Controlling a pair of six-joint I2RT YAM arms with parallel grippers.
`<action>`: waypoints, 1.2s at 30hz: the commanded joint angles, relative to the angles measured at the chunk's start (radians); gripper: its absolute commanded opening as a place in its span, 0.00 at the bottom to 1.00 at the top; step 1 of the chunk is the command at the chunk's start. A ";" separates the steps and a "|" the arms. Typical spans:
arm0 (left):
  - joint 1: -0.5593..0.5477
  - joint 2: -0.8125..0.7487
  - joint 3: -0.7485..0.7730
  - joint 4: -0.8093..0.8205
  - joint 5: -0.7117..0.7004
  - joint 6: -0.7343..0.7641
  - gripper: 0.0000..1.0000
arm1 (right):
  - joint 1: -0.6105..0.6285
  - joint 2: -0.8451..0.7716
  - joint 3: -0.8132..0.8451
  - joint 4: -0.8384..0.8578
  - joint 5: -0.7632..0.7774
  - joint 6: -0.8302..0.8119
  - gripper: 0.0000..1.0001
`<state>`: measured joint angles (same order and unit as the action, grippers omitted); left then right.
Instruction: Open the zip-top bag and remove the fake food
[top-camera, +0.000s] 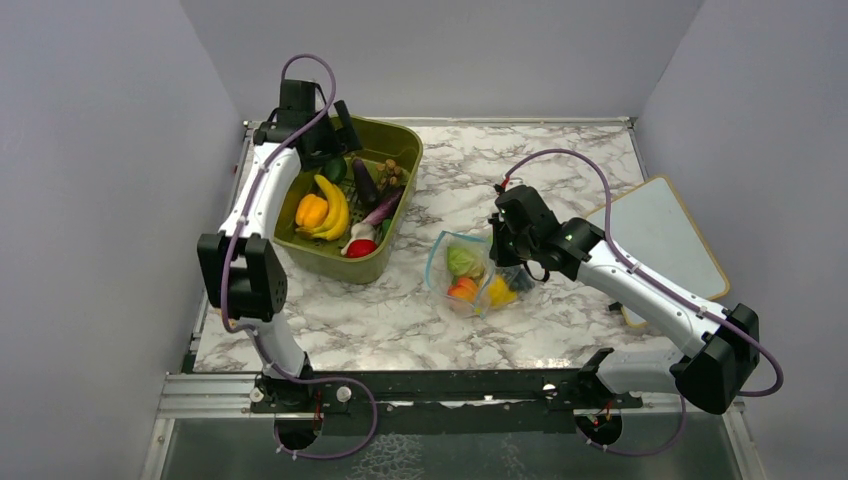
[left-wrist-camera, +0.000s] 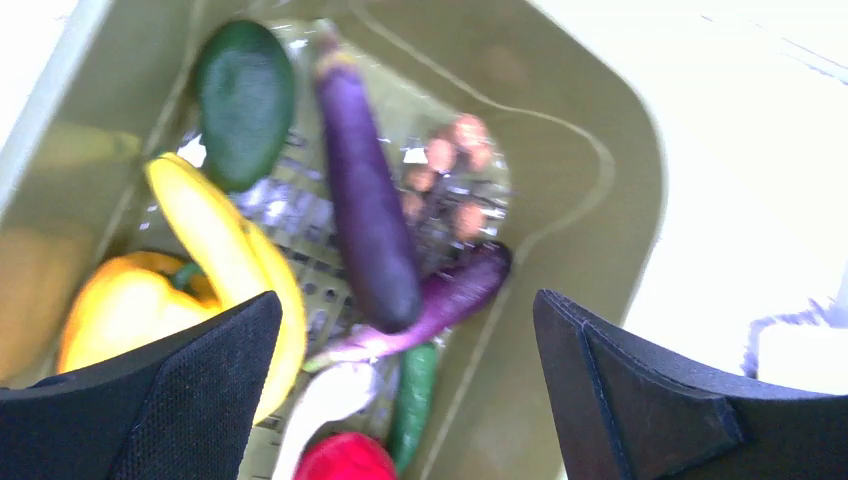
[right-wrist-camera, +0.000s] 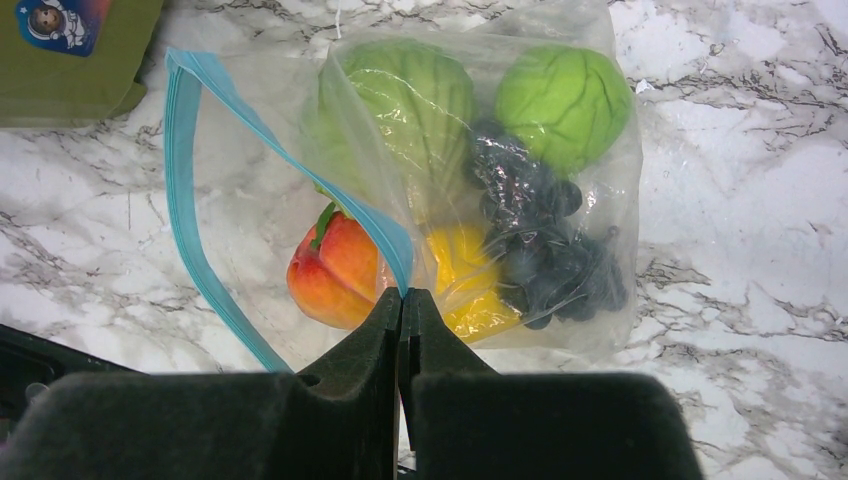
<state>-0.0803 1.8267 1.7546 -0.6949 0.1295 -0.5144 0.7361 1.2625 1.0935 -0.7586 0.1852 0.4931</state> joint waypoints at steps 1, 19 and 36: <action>-0.073 -0.174 -0.117 0.120 0.105 -0.016 0.99 | 0.003 -0.015 0.026 0.029 -0.013 0.006 0.01; -0.443 -0.540 -0.665 0.382 0.227 -0.131 0.88 | 0.003 -0.135 -0.022 0.129 -0.032 0.058 0.01; -0.763 -0.397 -0.746 0.432 0.059 -0.298 0.56 | 0.003 -0.170 -0.086 0.186 -0.126 0.102 0.01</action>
<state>-0.8253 1.3918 1.0187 -0.2771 0.2756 -0.7277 0.7361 1.1122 1.0119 -0.6128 0.0795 0.5747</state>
